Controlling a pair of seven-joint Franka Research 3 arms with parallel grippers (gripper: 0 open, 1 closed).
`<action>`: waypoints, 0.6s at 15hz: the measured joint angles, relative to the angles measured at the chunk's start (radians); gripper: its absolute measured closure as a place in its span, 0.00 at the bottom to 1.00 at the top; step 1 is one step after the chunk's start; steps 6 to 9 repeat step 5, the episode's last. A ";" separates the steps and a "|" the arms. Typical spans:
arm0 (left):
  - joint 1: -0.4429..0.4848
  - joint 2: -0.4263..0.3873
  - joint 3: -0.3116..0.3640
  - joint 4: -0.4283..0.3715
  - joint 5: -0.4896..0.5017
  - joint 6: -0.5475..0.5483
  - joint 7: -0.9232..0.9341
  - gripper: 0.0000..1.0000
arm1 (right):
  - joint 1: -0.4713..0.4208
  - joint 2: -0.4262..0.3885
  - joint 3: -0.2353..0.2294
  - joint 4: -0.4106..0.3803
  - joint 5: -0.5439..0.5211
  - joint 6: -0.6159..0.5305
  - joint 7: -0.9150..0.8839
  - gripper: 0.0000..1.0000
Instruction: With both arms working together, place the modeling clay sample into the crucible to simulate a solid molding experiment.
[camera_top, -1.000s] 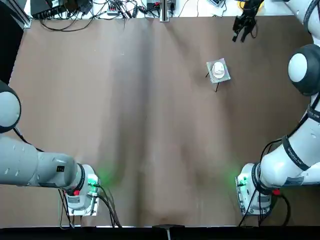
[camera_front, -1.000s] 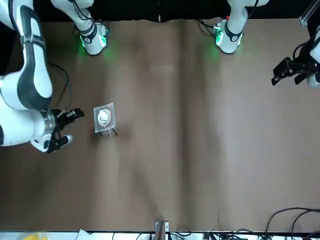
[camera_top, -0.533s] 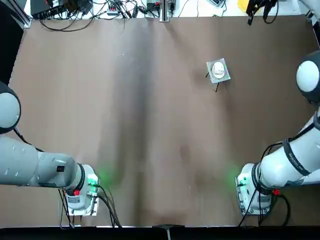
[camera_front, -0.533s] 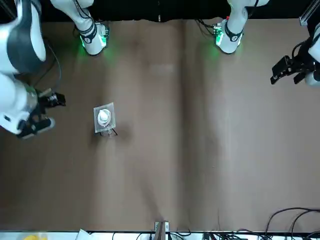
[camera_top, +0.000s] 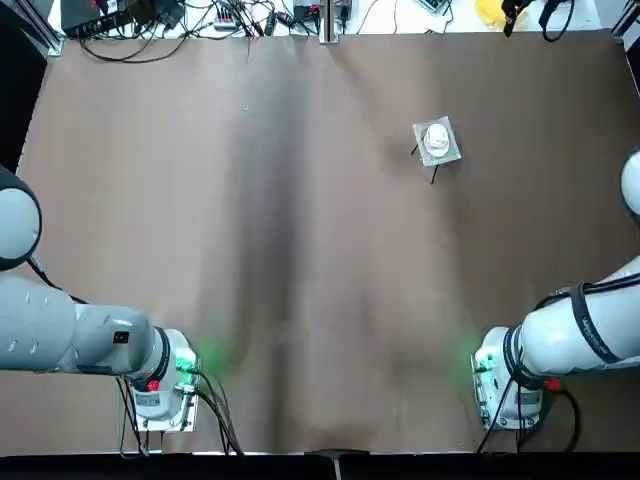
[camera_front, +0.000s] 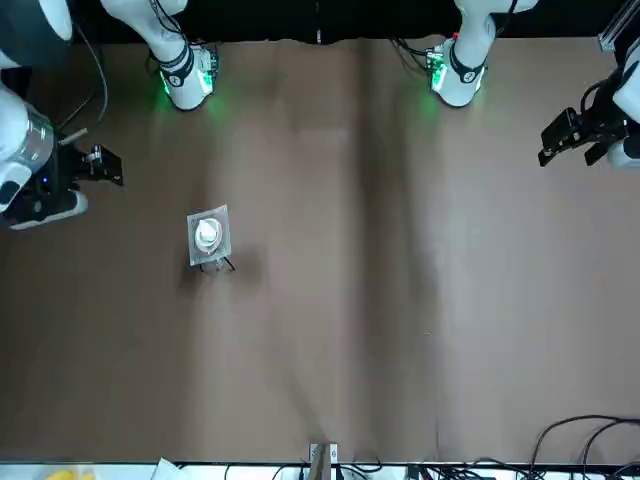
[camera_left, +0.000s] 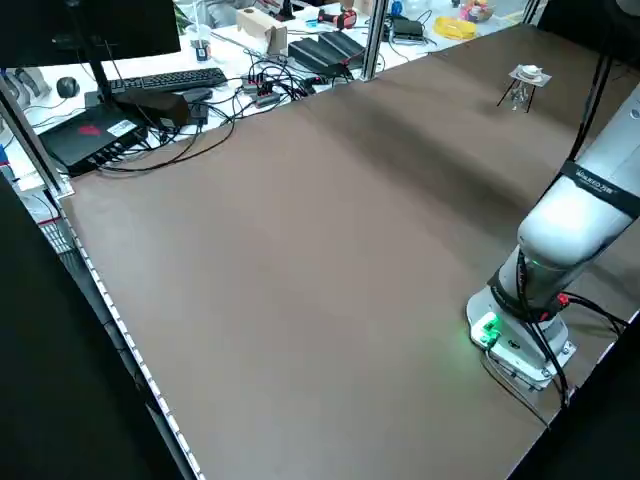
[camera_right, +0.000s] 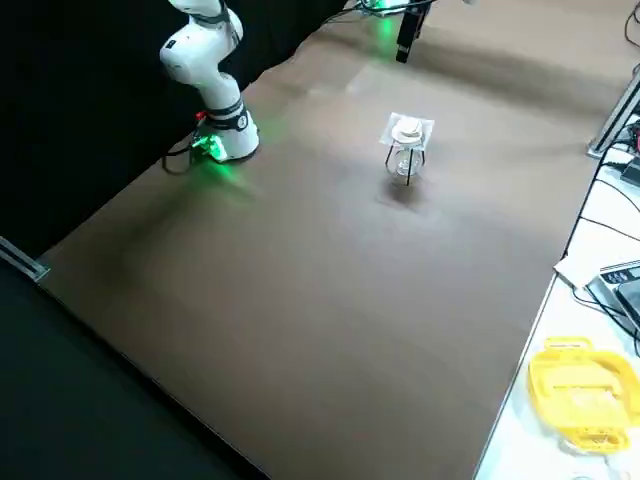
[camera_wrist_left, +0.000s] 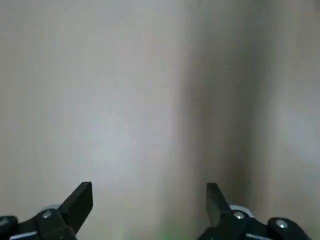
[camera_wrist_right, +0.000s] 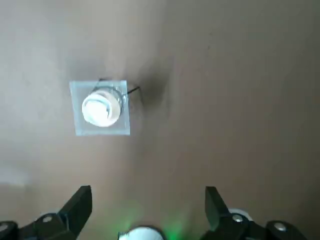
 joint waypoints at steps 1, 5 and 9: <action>0.002 0.000 0.001 0.000 0.000 0.000 0.000 0.00 | -0.004 -0.039 -0.001 -0.059 0.000 0.049 0.005 0.01; 0.003 0.000 0.003 0.000 0.000 0.000 0.000 0.00 | -0.022 -0.151 -0.004 -0.209 0.004 0.112 0.008 0.00; 0.003 0.000 0.003 0.000 0.000 0.000 0.000 0.00 | -0.022 -0.151 -0.004 -0.209 0.004 0.112 0.008 0.00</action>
